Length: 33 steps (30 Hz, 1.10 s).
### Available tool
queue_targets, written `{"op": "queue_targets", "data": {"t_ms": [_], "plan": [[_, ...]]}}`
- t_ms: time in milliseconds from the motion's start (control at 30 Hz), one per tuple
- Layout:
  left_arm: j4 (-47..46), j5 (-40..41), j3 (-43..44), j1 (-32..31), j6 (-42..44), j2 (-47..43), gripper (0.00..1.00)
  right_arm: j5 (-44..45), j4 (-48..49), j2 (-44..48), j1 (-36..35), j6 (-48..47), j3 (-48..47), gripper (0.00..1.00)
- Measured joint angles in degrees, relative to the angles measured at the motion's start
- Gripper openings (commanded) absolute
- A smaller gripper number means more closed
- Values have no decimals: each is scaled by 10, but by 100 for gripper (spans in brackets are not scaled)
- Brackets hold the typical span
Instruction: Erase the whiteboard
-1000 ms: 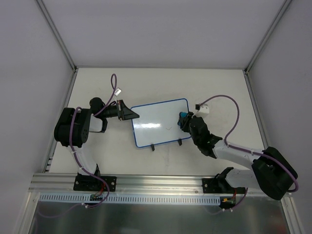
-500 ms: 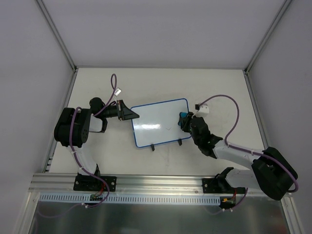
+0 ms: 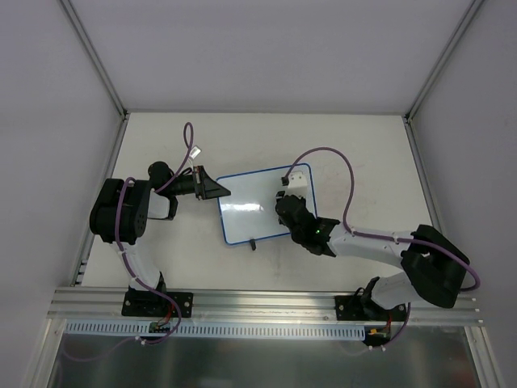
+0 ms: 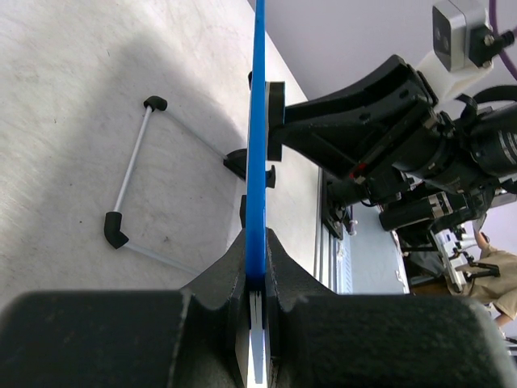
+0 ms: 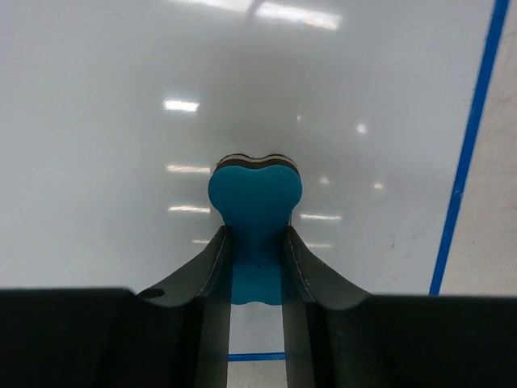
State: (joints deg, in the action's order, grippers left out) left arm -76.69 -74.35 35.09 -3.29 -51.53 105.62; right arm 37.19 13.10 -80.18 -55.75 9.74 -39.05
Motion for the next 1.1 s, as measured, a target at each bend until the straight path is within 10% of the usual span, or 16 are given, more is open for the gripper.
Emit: {"op": "queue_targets", "data": {"t_ms": [1100], "plan": [[0,-5,0,0,8,0,0,-79,-13,-55,-135,-120,-14,0]]}}
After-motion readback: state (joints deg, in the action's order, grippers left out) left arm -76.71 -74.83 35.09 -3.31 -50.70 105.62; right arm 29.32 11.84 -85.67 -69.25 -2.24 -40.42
